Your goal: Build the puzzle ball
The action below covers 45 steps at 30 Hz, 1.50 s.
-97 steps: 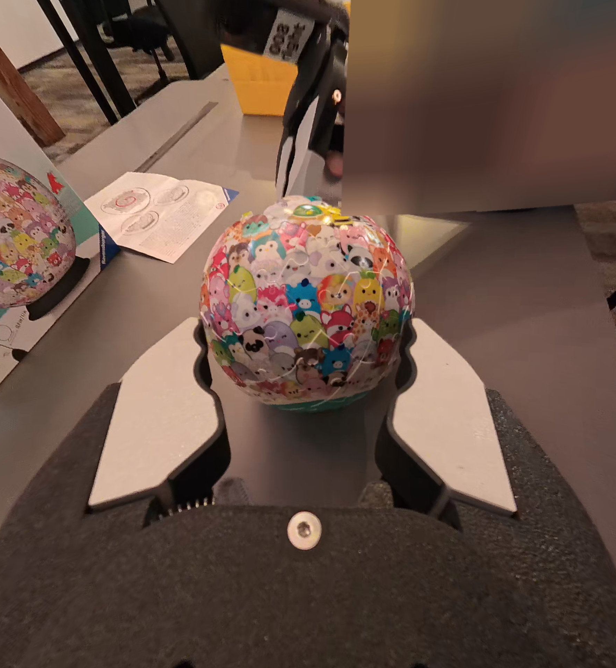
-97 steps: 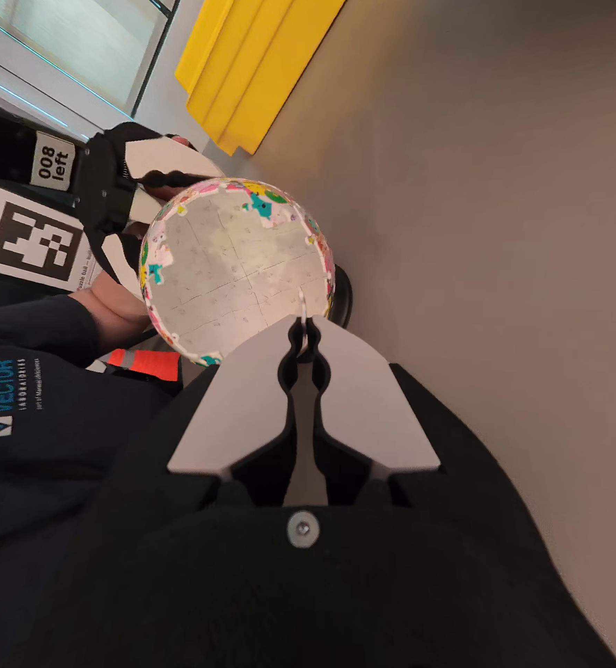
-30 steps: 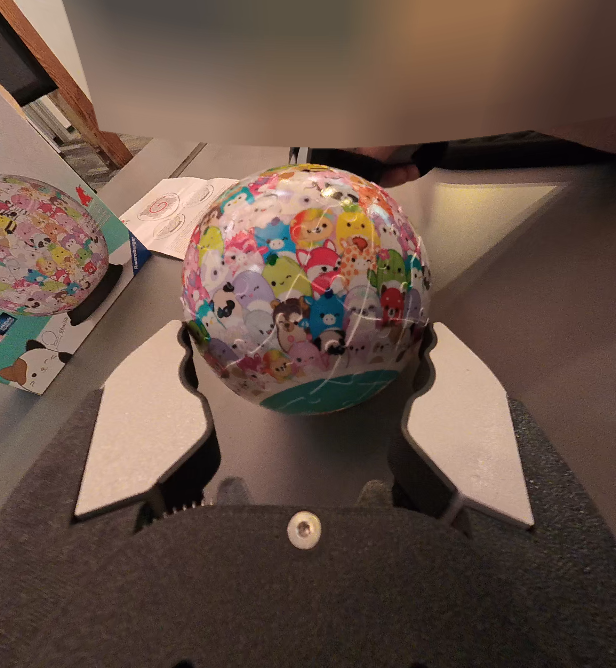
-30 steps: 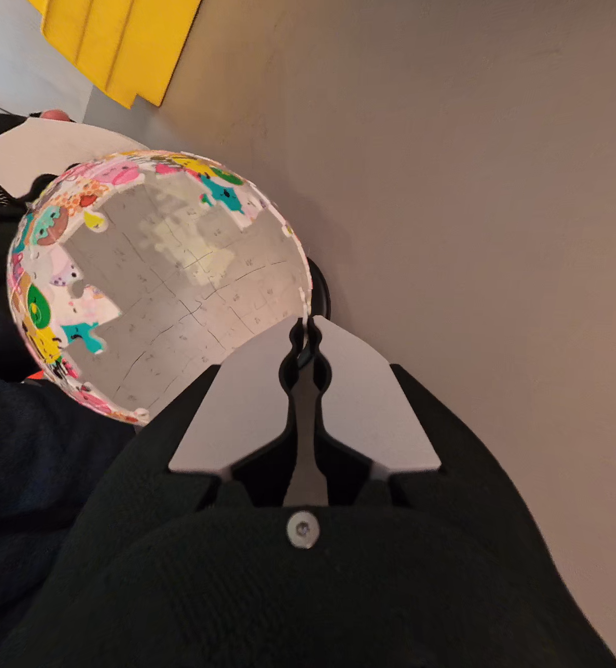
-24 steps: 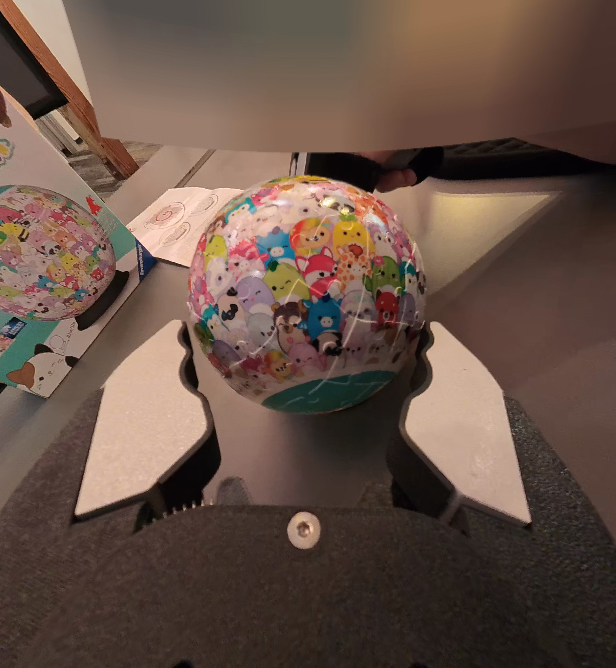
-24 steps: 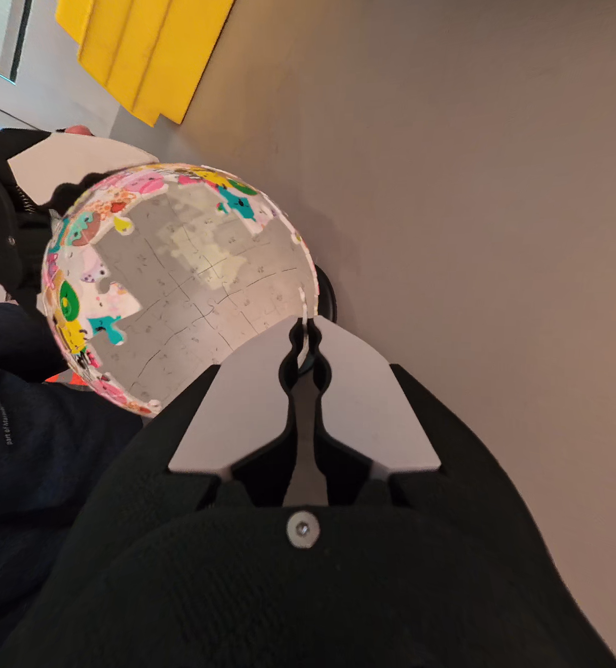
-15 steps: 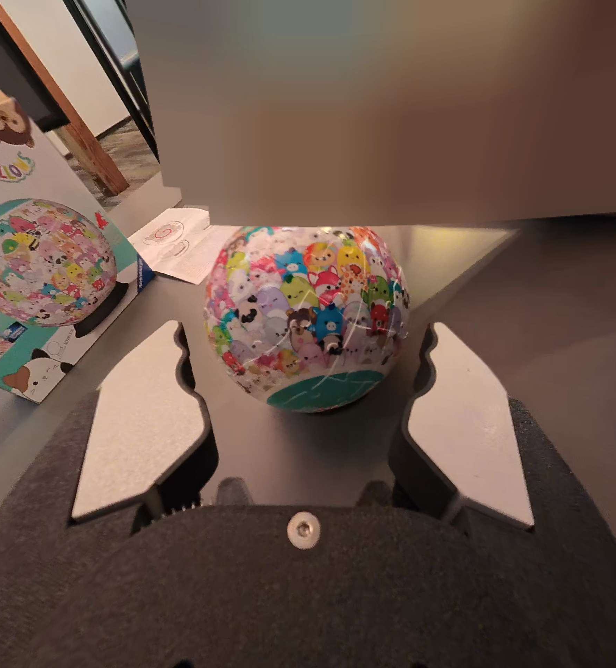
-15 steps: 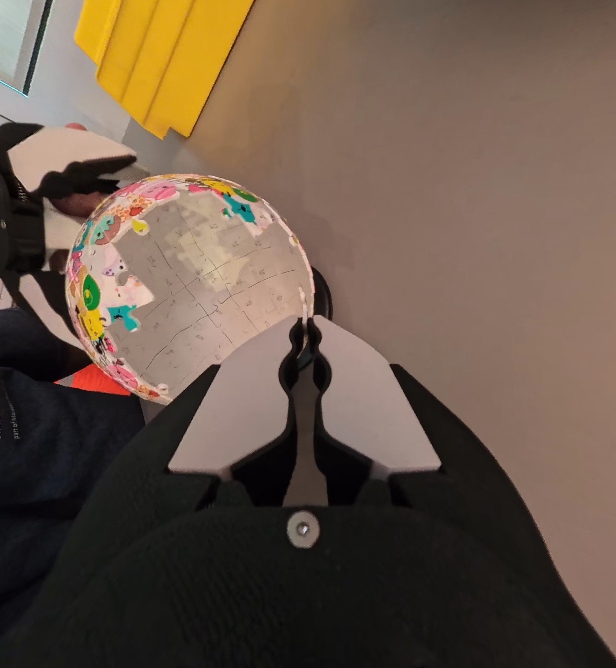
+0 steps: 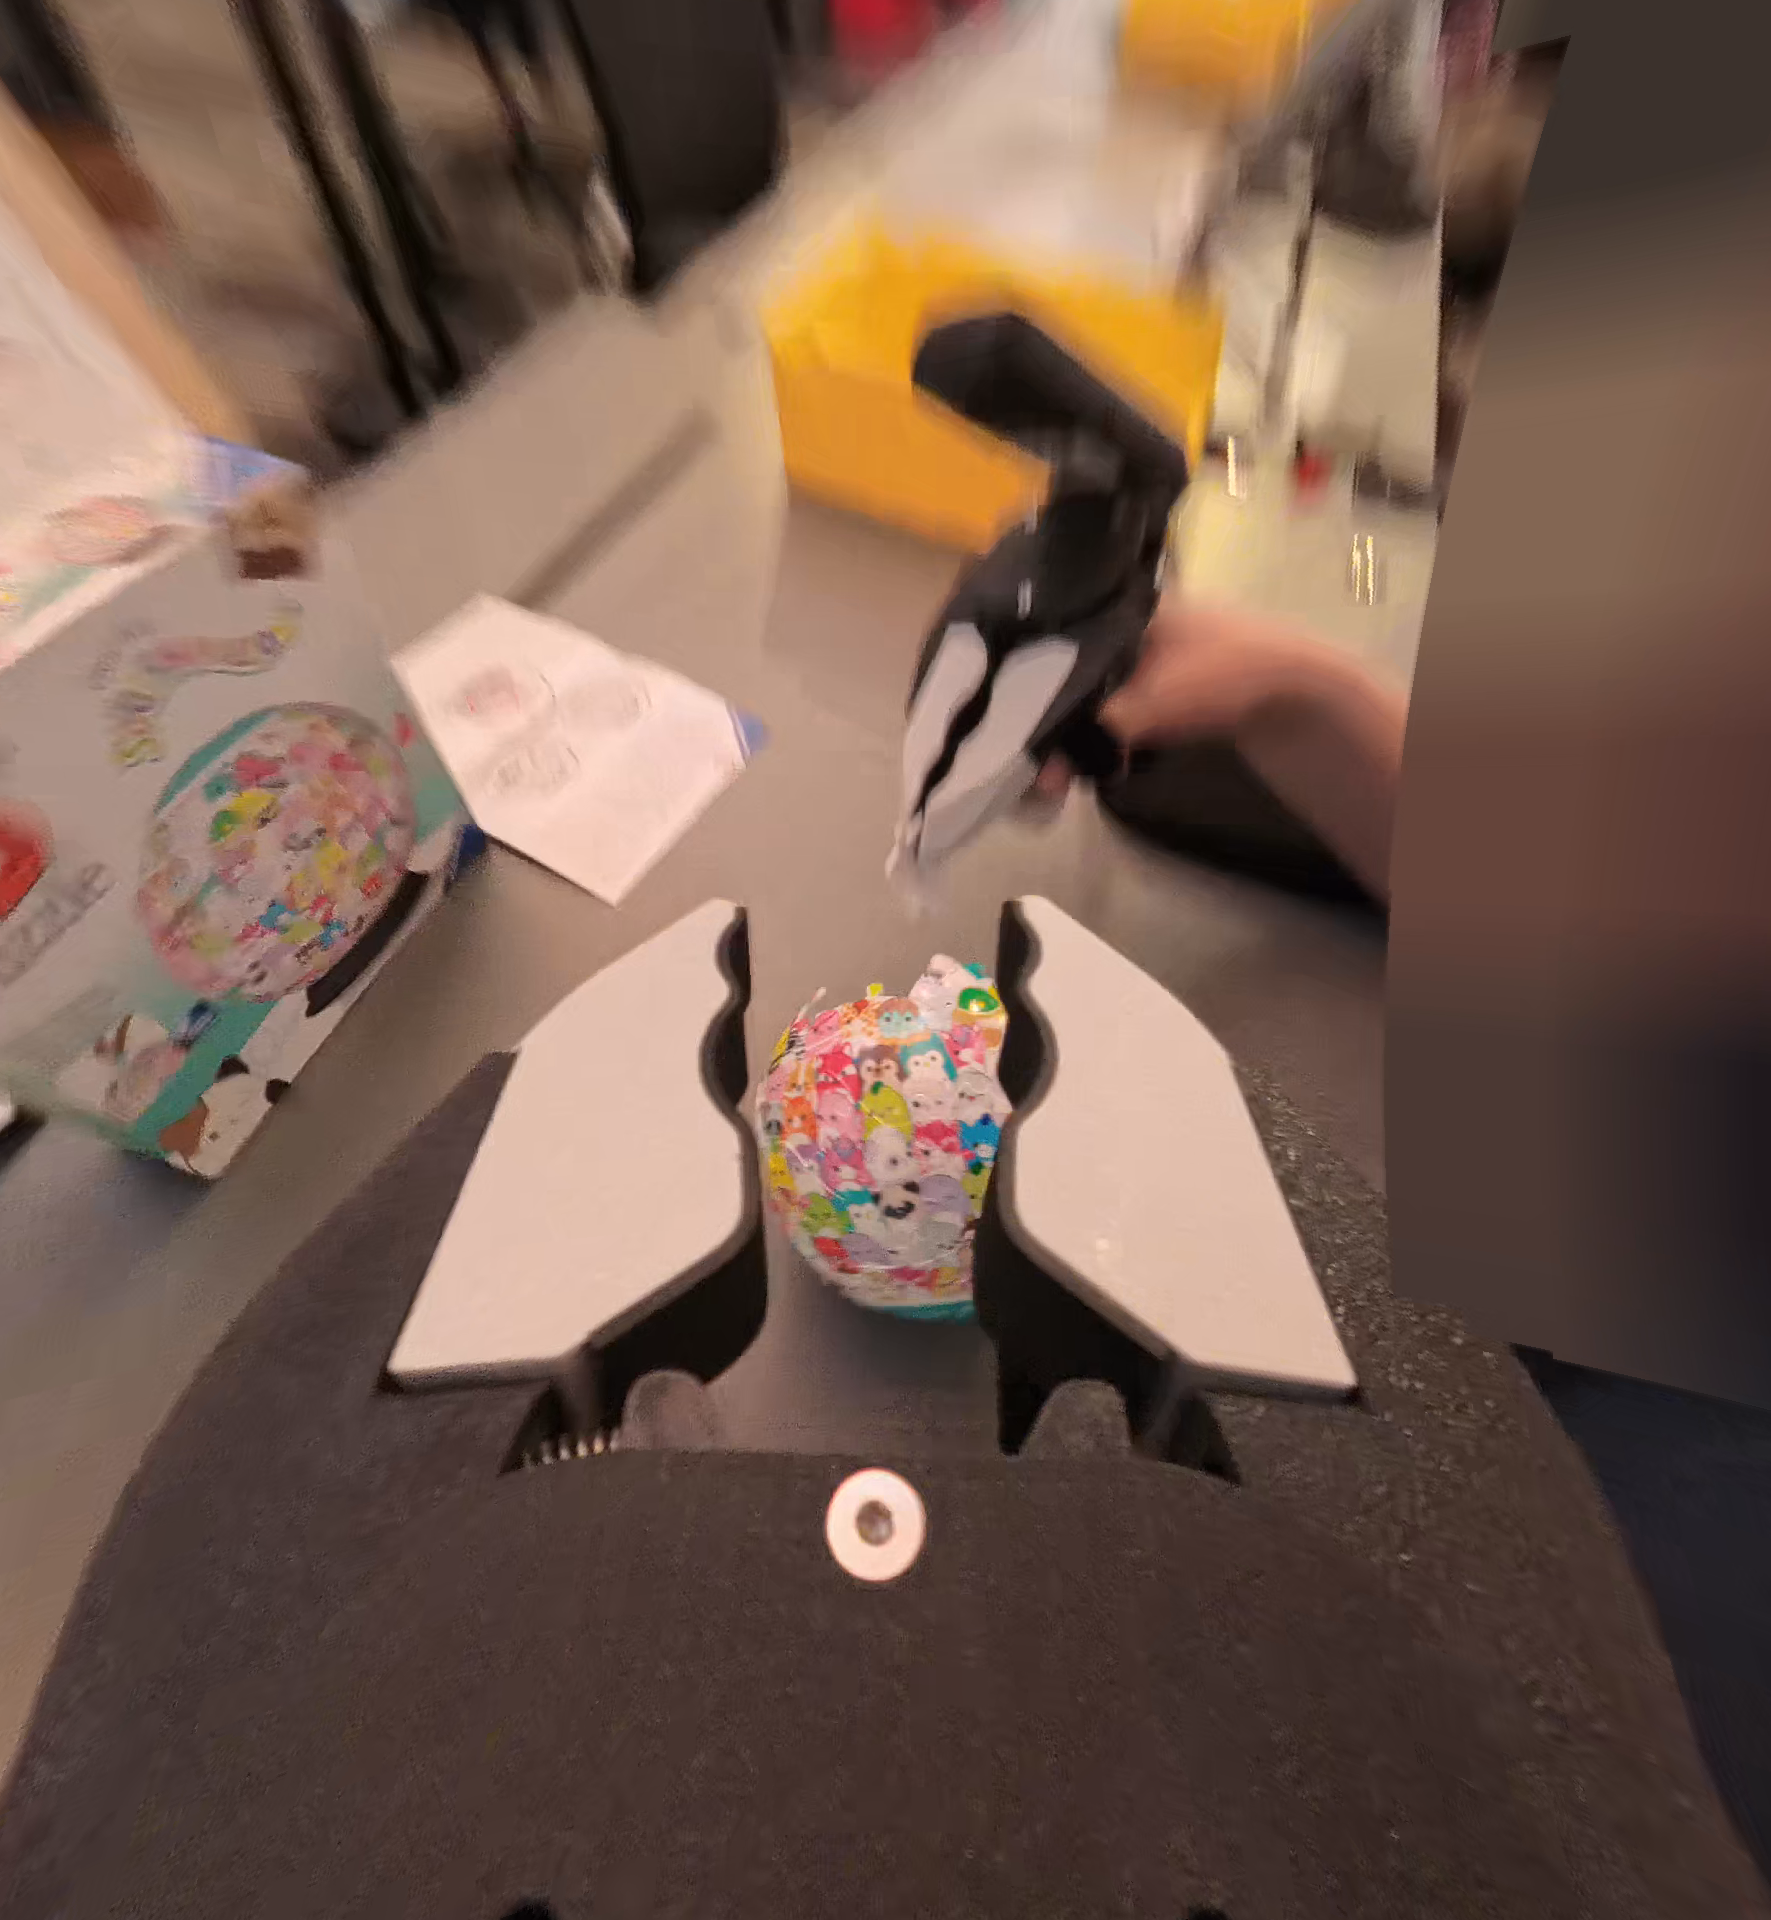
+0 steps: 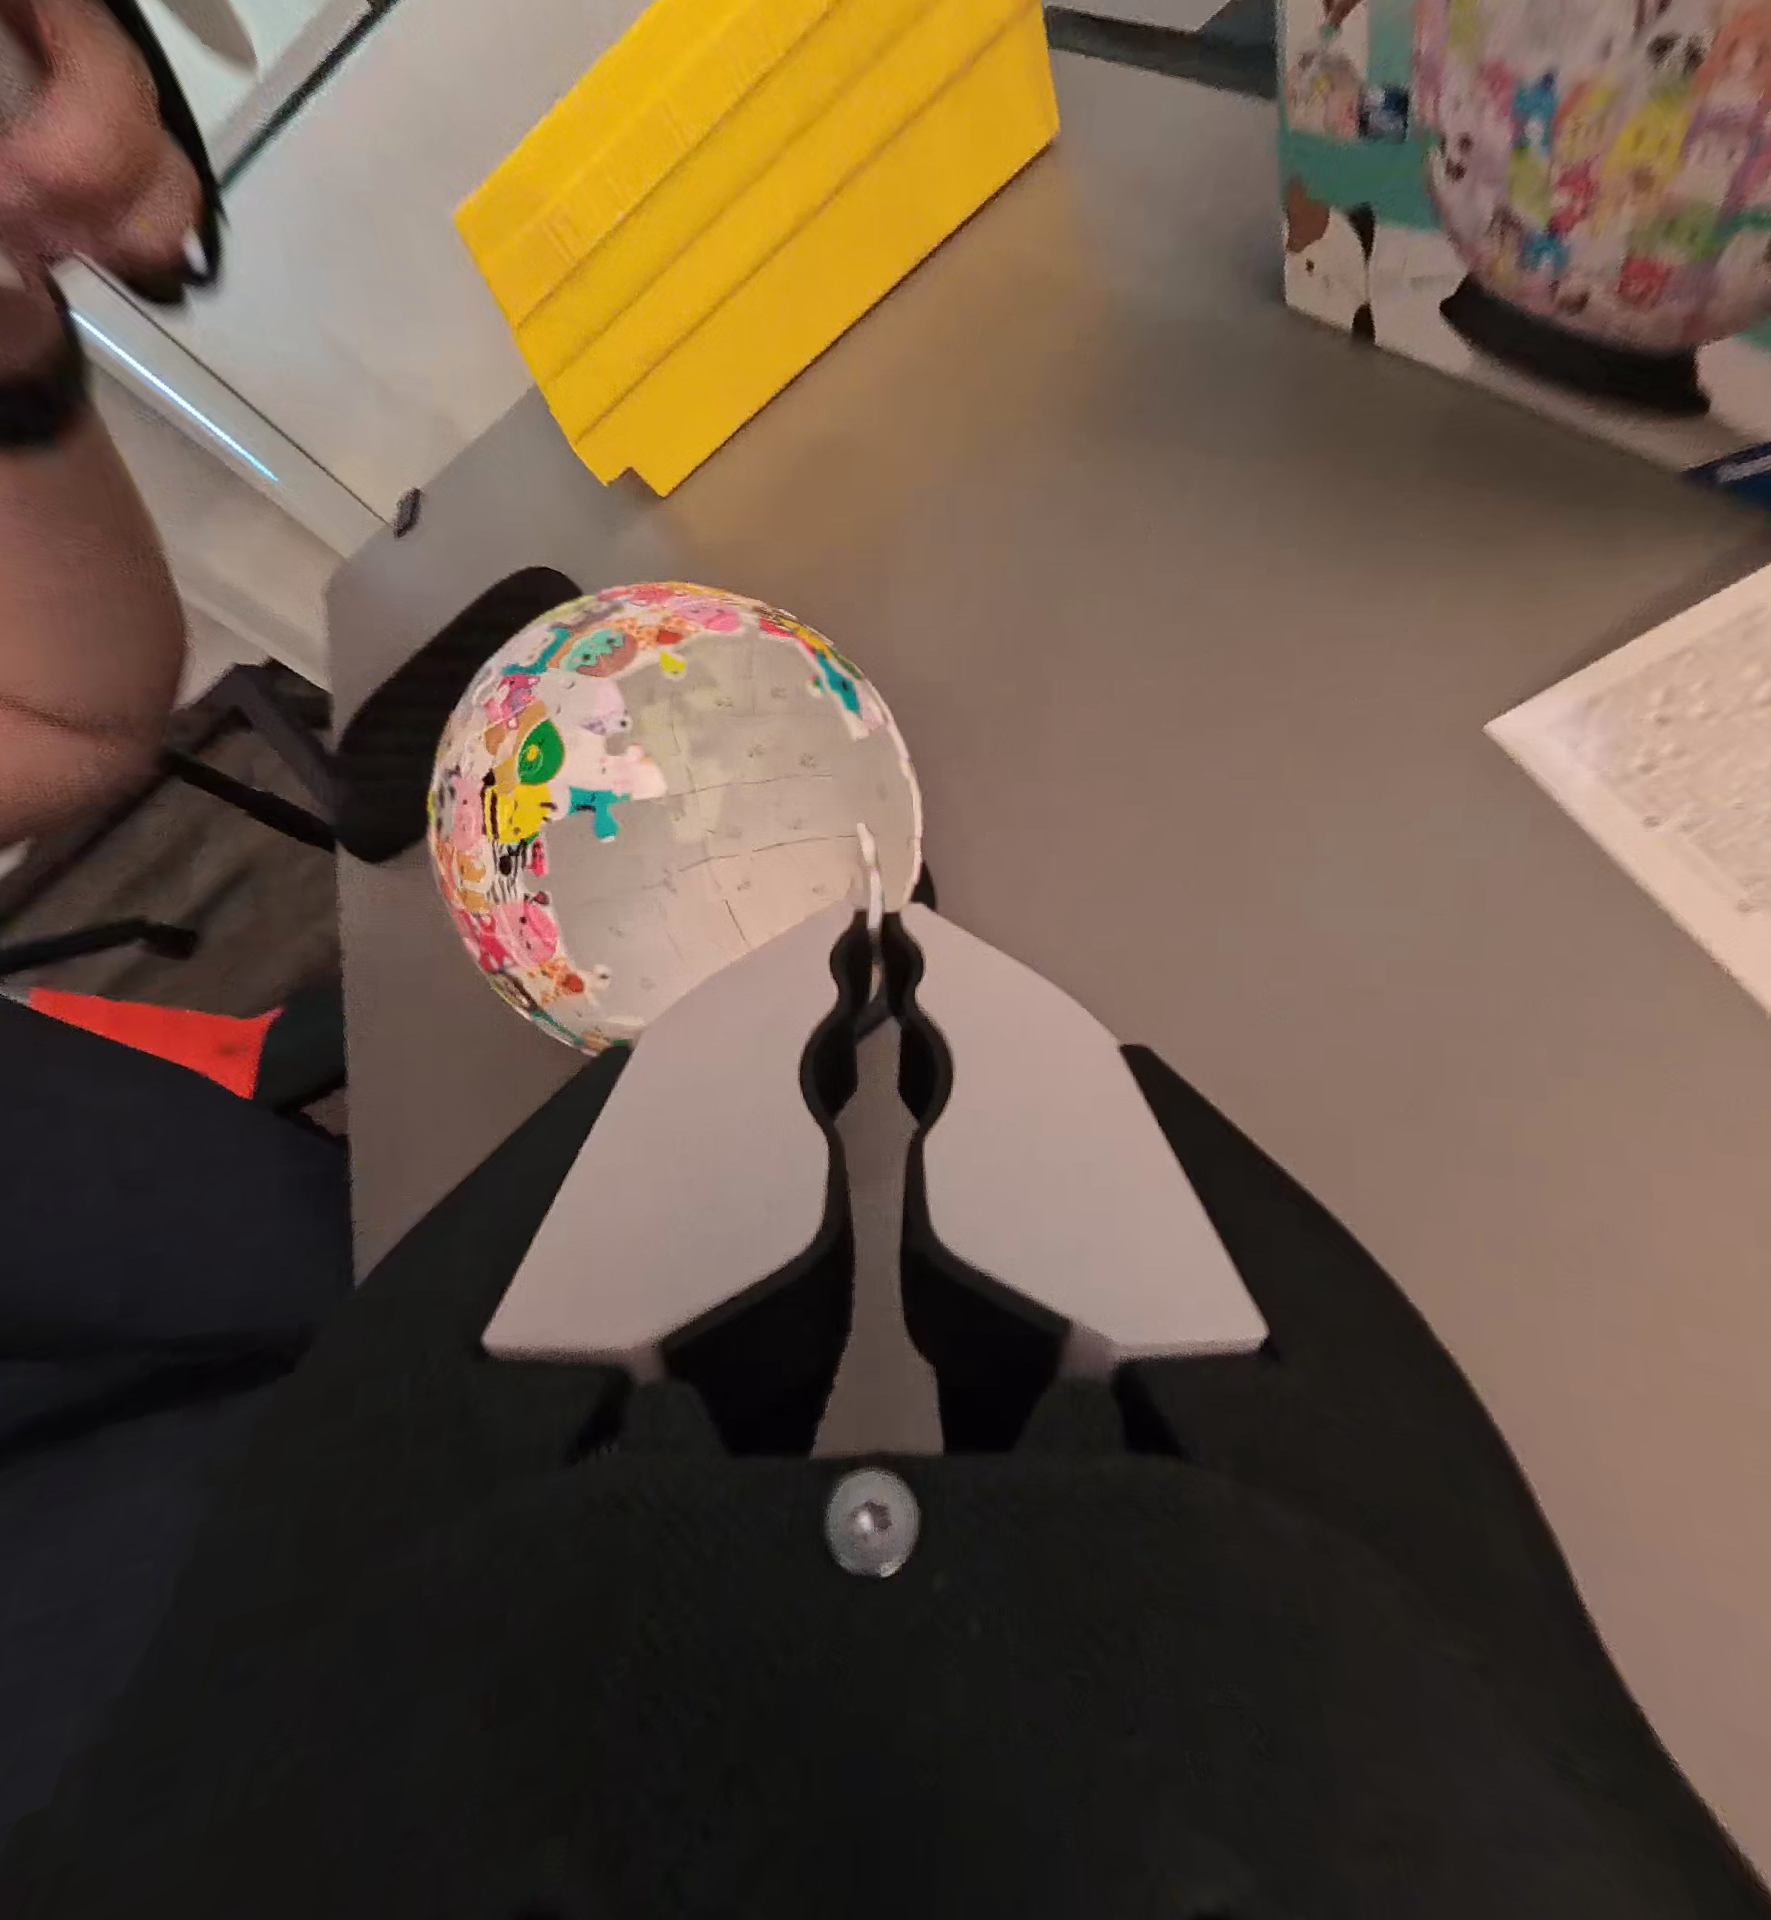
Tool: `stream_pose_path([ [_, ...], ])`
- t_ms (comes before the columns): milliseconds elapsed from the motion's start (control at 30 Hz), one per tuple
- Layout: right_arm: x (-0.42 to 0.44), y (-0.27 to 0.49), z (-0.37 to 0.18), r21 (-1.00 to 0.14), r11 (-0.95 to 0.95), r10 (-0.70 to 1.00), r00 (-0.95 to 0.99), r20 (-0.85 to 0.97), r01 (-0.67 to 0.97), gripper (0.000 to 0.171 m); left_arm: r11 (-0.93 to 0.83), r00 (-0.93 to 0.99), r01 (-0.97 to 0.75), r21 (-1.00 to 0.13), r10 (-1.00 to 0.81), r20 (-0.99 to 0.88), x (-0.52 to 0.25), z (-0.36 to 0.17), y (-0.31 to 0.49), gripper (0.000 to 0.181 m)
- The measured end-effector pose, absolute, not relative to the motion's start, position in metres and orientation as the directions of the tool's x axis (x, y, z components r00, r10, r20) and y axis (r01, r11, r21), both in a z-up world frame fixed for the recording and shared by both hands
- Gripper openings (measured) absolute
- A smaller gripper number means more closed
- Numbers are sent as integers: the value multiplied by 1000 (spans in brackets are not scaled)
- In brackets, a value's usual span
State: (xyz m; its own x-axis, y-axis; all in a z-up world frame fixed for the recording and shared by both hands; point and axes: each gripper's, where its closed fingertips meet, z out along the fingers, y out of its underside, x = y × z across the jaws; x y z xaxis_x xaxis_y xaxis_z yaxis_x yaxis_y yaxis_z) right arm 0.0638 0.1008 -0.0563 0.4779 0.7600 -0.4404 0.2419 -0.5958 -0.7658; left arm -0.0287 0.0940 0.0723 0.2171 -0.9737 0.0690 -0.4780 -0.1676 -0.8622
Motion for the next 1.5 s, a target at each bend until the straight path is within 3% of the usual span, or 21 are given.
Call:
stream_pose_path([
  [133, 65, 96, -40, -819, -522, 809, 443, -387, 238, 3, -55, 21, -732, -679, -998, 59, 22, 49, 103, 21],
  [300, 64, 94, -37, -834, -496, 822, 439, -362, 242, 3, 13, -124, -861, -508, -975, 186, 57, 5, 97, 17],
  [467, 66, 98, -42, -820, -521, 808, 446, -386, 235, 3, 69, -186, -903, -424, -952, 241, 67, -23, 95, 12],
  [733, 68, 102, -58, -789, -553, 788, 475, -392, 265, 3, 155, -259, -921, -358, -929, 264, 70, -46, 101, 1],
  [867, 64, 102, -63, -777, -570, 783, 463, -415, 268, 3, 161, -261, -920, -357, -932, 250, 71, -54, 108, 19],
  [1100, 64, 107, -70, -774, -569, 779, 482, -400, 278, 3, 202, -310, -918, -342, -903, 298, 67, -62, 104, 2],
  [1267, 62, 109, -75, -782, -557, 788, 477, -389, 280, 3, 192, -315, -913, -361, -893, 321, 66, -67, 107, 2],
  [1400, 76, 113, -68, -803, -567, 761, 490, -425, 184, 14, 140, -288, -918, -372, -879, 379, 57, -68, 117, 2],
  [1500, 84, 112, -62, -746, -666, 676, 434, -596, 14, 16, 115, -282, -929, -352, -835, 473, 49, -70, 118, 2],
])
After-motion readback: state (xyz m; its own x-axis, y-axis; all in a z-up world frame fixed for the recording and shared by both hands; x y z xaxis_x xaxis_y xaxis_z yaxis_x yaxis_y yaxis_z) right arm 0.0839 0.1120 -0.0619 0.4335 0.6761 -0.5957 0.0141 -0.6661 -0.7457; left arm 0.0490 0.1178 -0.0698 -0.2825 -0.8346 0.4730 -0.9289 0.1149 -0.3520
